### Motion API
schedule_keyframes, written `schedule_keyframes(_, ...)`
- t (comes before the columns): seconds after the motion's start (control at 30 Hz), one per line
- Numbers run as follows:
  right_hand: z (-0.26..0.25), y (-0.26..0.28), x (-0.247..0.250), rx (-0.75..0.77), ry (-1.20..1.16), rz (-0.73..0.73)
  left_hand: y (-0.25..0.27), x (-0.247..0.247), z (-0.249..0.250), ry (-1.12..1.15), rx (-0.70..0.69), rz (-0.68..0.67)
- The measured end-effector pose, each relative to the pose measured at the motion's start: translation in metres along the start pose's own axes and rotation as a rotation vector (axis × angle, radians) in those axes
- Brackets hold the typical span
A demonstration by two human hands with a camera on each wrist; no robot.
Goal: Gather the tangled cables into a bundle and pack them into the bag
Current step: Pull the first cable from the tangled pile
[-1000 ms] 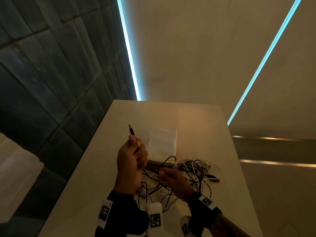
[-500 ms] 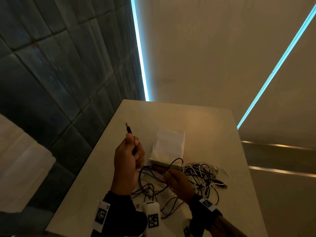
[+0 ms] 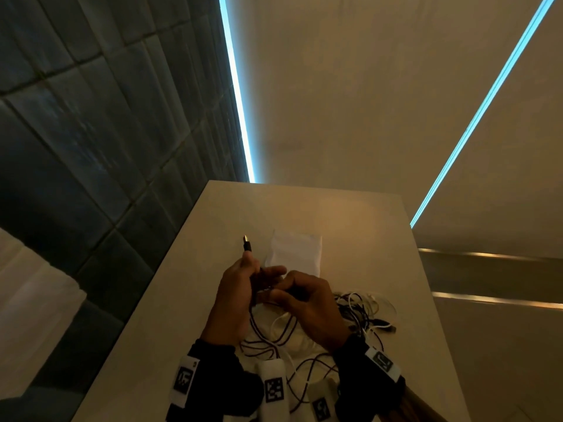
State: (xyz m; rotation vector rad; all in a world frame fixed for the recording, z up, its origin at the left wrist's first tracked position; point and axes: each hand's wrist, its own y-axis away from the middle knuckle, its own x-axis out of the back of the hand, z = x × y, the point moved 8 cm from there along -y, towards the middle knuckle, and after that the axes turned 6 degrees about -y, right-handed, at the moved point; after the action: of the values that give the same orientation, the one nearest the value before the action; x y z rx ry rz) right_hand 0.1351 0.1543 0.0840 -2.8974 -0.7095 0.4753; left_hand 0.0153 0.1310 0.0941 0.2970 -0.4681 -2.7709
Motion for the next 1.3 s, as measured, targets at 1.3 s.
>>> schedule_keyframes(1.3, 0.017, -0.009, 0.033, -0.024, 0.271, 0.096, 0.005, 0.017, 0.011, -0.245, -0.083, 0.130)
